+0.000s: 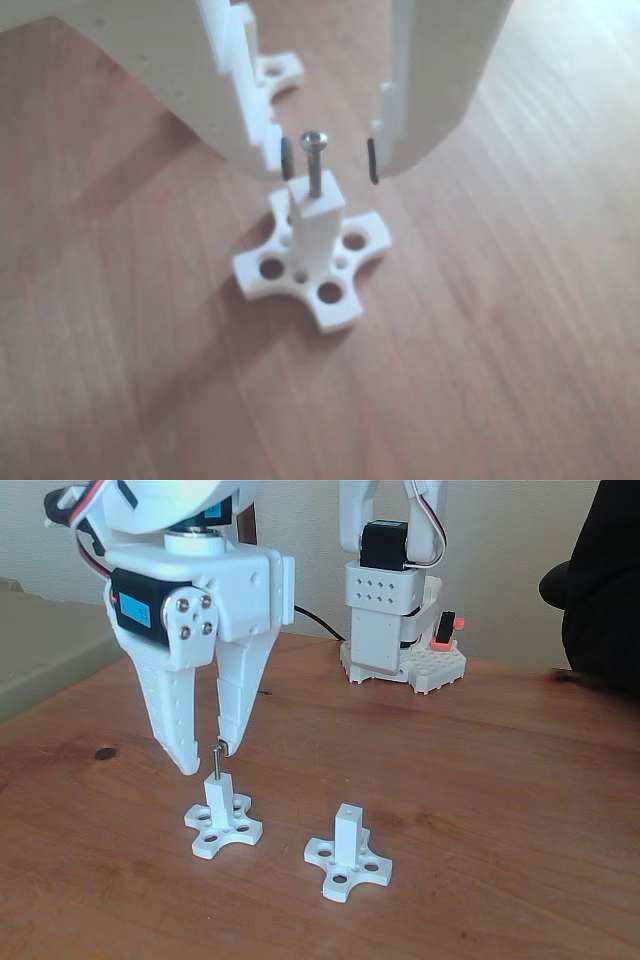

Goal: Grab the screw and set it in the hole.

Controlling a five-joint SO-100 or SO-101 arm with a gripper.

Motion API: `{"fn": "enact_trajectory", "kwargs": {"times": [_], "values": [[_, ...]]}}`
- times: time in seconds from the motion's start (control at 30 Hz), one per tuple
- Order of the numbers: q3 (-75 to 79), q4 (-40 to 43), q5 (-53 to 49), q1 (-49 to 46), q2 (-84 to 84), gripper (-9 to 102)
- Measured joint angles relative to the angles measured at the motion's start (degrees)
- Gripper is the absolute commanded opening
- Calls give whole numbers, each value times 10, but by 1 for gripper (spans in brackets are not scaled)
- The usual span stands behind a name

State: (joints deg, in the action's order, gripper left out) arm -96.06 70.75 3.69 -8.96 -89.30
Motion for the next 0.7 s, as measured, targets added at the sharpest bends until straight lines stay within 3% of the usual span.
{"fn": "enact_trajectory", "kwargs": {"times": [0.7], "values": [[0,0,0,0,0,7]]}}
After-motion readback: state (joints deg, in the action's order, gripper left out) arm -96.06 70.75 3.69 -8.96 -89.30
